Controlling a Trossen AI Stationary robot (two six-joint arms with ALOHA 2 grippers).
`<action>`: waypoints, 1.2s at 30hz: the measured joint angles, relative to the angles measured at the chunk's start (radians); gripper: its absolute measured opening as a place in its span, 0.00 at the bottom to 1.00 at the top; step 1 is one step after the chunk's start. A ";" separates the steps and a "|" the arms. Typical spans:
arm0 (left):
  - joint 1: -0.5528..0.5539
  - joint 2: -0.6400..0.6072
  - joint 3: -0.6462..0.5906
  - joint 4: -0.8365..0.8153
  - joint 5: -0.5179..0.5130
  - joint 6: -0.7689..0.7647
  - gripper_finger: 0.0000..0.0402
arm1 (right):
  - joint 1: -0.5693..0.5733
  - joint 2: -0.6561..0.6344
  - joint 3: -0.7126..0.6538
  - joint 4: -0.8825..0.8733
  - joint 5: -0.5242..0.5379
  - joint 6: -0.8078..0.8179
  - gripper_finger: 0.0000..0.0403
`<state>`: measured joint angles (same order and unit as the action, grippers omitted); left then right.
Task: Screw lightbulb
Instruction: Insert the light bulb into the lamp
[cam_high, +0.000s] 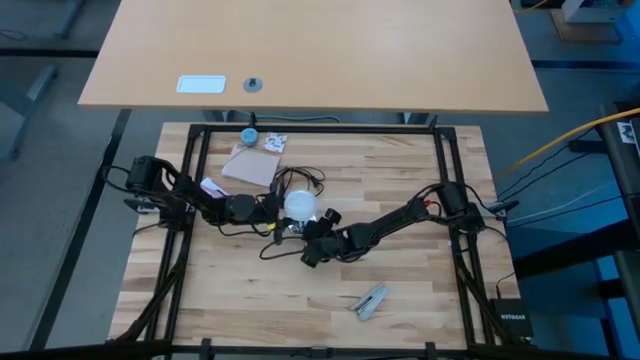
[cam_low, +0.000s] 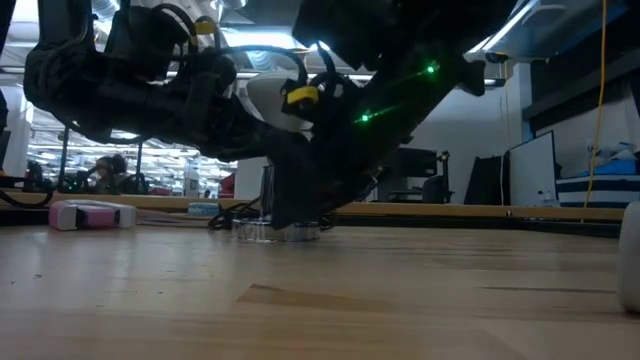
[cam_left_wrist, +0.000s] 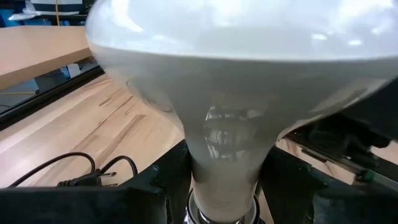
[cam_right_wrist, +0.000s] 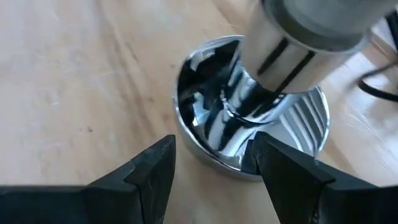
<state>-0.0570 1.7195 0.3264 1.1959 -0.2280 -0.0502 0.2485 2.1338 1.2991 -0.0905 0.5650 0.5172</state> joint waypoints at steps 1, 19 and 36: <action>0.000 0.000 0.000 0.000 0.000 0.000 0.39 | 0.000 0.000 0.001 -0.019 0.003 0.023 0.56; 0.006 0.000 0.000 0.015 -0.006 0.010 0.39 | -0.032 0.005 -0.005 -0.152 0.162 0.143 0.56; 0.072 0.000 0.002 0.015 0.037 0.002 0.39 | 0.020 -0.106 -0.001 -0.181 0.185 0.101 0.56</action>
<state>0.0146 1.7199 0.3283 1.2106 -0.1905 -0.0479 0.2689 2.0276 1.2980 -0.2713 0.7503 0.6187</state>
